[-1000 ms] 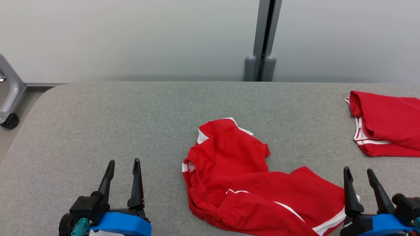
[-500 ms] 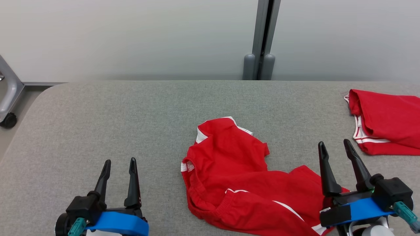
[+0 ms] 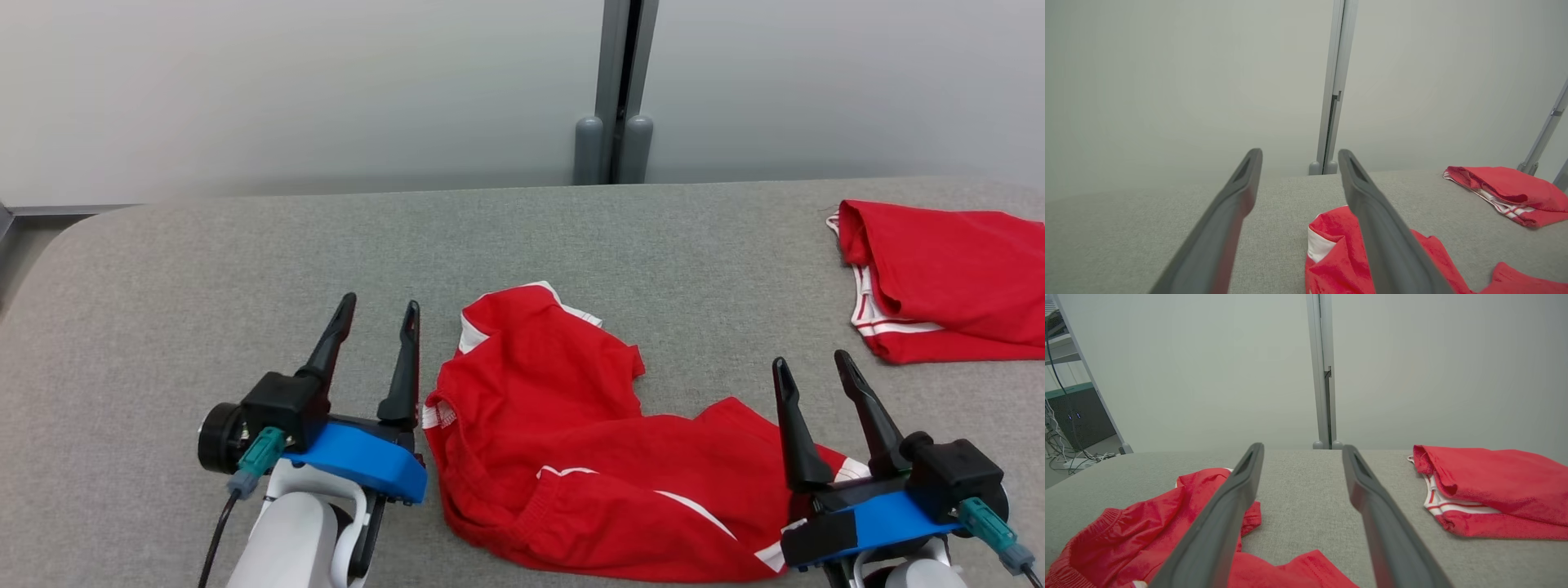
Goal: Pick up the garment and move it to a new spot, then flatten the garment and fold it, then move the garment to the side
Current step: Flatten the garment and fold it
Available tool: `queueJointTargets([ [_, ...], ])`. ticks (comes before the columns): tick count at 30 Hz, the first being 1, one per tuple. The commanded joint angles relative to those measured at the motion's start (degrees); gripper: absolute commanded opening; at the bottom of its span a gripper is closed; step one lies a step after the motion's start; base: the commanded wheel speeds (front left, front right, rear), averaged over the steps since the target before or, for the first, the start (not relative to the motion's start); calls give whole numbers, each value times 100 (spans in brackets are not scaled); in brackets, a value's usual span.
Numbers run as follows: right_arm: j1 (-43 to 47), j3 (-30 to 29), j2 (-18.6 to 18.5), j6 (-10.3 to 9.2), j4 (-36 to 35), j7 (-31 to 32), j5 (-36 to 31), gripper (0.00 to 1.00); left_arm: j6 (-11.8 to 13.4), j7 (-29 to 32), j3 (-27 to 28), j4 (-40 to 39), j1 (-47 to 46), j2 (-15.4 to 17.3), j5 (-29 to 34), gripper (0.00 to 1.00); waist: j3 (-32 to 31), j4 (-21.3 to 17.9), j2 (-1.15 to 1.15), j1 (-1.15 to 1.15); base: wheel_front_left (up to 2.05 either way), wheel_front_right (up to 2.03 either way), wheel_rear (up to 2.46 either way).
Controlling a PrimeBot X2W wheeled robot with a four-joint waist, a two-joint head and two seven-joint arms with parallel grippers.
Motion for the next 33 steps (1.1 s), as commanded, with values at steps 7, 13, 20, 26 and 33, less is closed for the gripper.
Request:
queueJointTargets([
  [7,-73,-43,-6,1,72,-28,27,100,-63,455,-488,706,-288,16,-66,100,93,-168,0,-1,0,0,0],
  [13,-127,-97,-7,1,63,-29,8,100,-81,624,-770,1381,-304,92,-146,100,227,-219,0,-1,0,0,0],
  [20,-158,-110,-6,1,133,-28,28,100,-85,681,-853,2133,-384,183,-218,100,274,-245,0,-1,0,0,0],
  [26,-160,-112,-6,1,204,-28,52,100,-75,800,-903,2645,-394,174,-300,100,243,-267,0,-1,0,0,0],
  [33,-224,-84,-6,1,244,-28,74,100,-79,891,-1070,3115,-544,124,-442,0,261,-286,0,-1,0,0,0],
])
